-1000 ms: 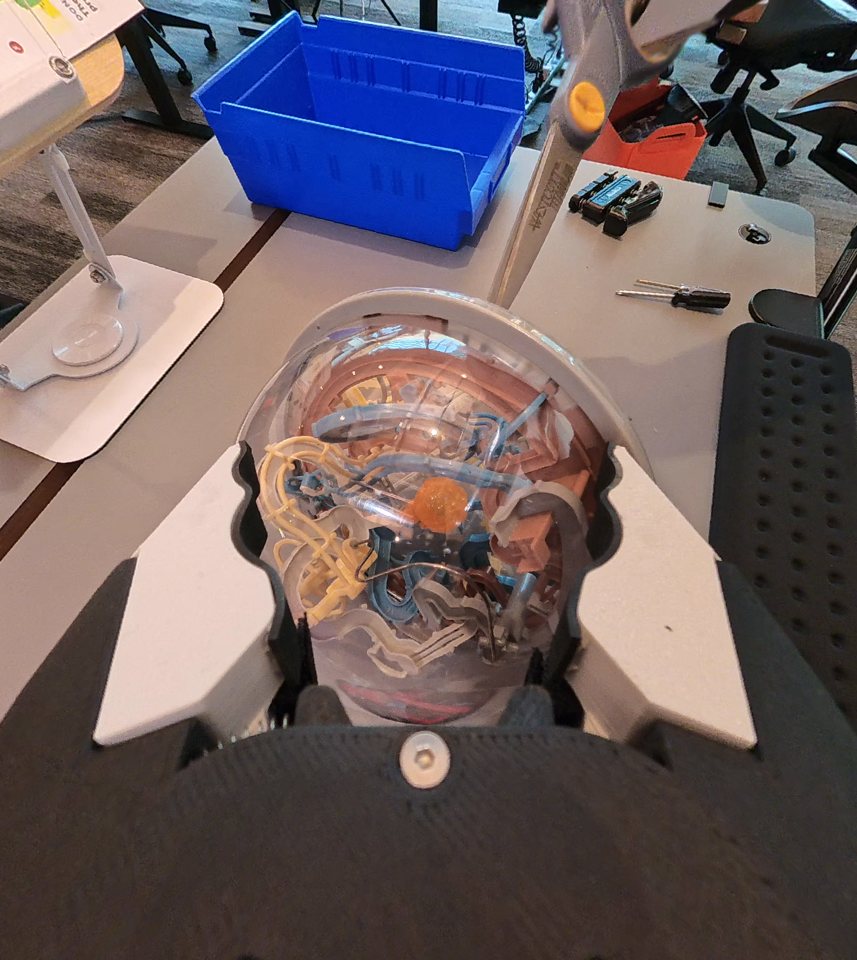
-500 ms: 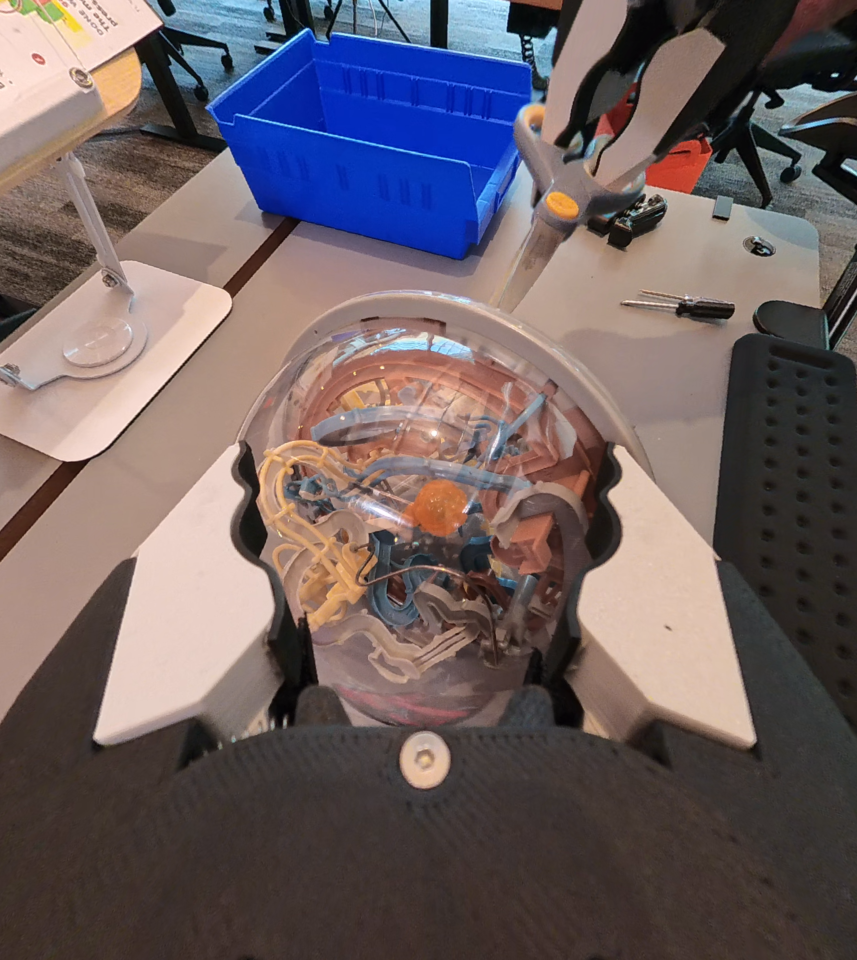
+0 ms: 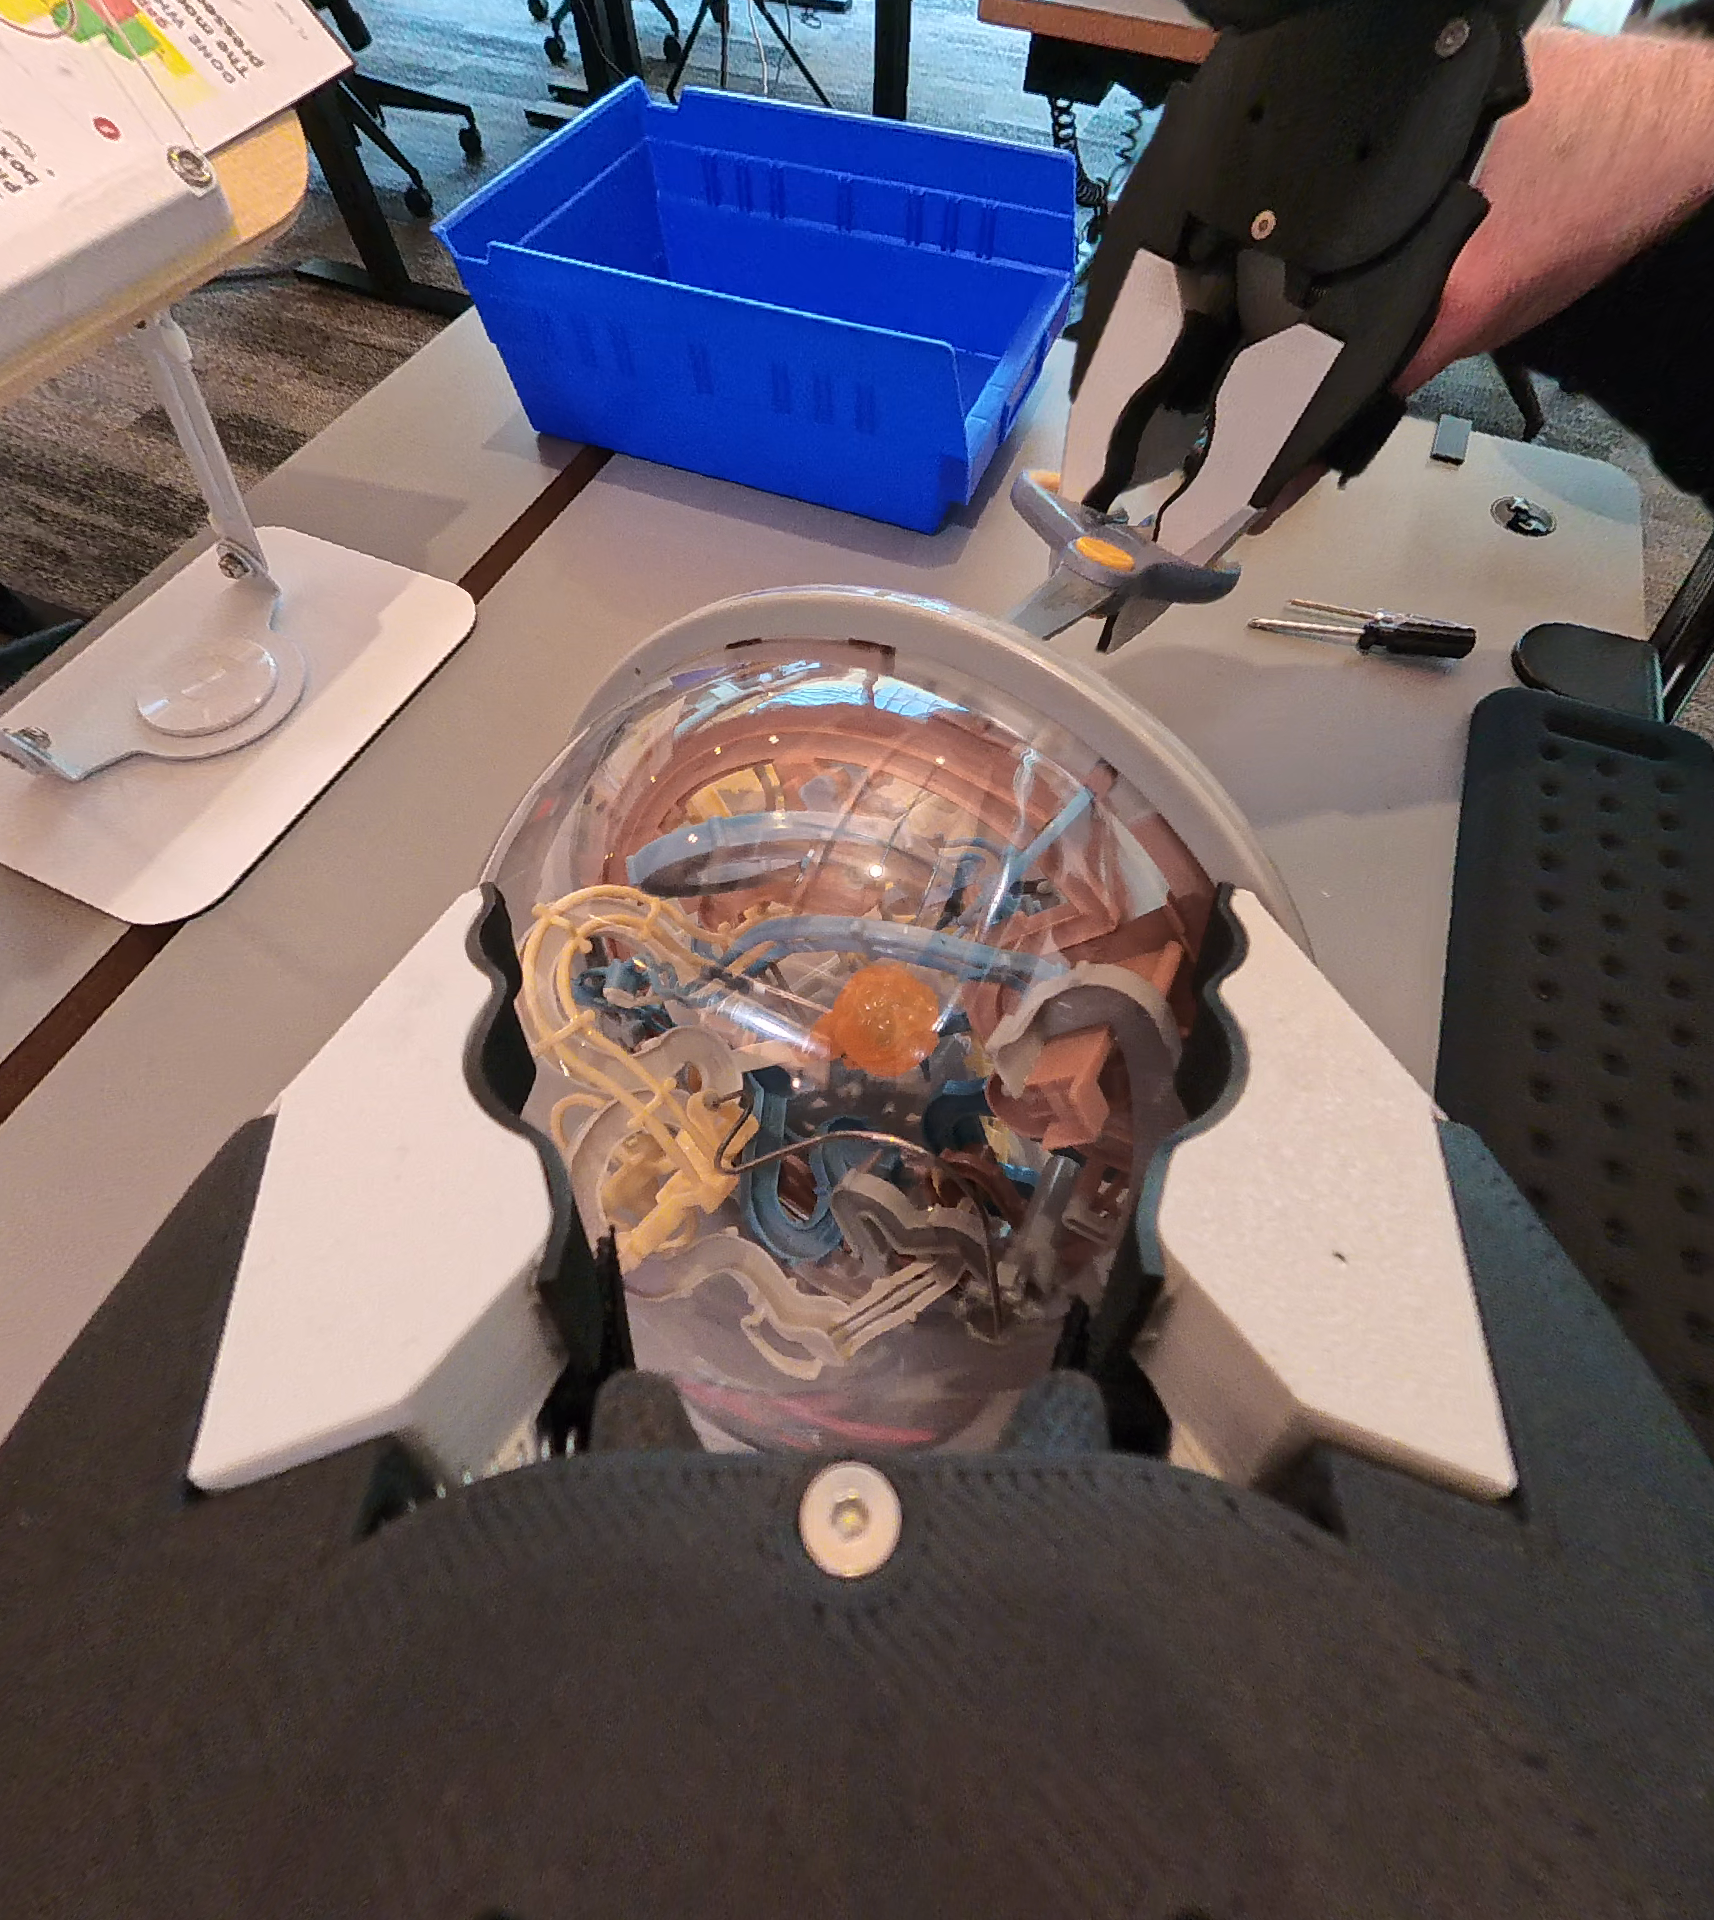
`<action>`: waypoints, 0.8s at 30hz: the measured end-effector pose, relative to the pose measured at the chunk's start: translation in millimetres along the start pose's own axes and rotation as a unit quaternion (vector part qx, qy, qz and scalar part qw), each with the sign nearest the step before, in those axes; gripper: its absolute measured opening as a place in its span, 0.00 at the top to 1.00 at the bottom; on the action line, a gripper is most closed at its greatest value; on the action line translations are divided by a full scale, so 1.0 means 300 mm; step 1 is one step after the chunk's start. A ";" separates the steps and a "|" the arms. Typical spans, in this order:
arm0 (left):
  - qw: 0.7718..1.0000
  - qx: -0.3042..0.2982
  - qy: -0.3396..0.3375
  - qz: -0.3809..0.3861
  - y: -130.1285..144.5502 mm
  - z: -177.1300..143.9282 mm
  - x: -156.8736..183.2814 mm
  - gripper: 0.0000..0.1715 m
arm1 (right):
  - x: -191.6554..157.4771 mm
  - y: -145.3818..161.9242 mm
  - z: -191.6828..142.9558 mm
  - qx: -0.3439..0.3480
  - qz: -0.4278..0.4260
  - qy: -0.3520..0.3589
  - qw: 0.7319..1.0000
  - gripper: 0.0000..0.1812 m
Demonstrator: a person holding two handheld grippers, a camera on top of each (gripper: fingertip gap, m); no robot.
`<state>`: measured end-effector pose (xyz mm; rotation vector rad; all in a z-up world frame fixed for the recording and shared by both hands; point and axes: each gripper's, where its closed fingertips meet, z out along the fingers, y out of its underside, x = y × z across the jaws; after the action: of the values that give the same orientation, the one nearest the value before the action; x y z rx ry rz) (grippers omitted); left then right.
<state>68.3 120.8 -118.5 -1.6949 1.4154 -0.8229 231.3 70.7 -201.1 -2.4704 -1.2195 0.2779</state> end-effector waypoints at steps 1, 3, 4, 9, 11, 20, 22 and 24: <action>1.000 -0.002 0.000 0.001 0.000 0.000 0.001 0.27 | -0.002 -0.001 0.002 0.014 0.003 0.000 1.000 0.90; 1.000 -0.004 -0.002 0.006 -0.006 0.009 0.008 0.27 | -0.006 0.007 0.003 0.040 0.013 -0.002 0.999 0.90; 1.000 -0.004 -0.001 0.010 -0.009 0.015 0.015 0.26 | -0.009 0.020 0.006 0.049 0.020 -0.009 0.999 0.90; 1.000 0.002 0.010 0.017 -0.037 0.047 0.051 0.30 | 0.004 0.142 0.011 0.050 0.054 -0.040 0.996 0.90; 1.000 0.006 0.012 0.014 -0.044 0.061 0.053 0.29 | 0.006 0.165 -0.007 0.059 0.059 -0.053 0.995 0.90; 1.000 0.020 0.014 -0.006 -0.034 0.053 0.034 0.28 | -0.019 0.132 0.026 0.081 0.063 -0.097 0.990 0.90; 0.999 0.020 0.020 -0.016 -0.022 0.050 0.035 0.28 | -0.038 0.109 0.037 0.091 0.064 -0.120 0.987 0.90; 0.999 0.024 0.032 -0.016 -0.014 0.059 0.054 0.28 | -0.058 0.078 0.040 0.101 0.059 -0.134 0.984 0.90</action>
<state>88.4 107.8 -123.8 -1.6707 1.4032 -0.9286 233.5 46.7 -221.5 -2.3849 -1.0829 0.7495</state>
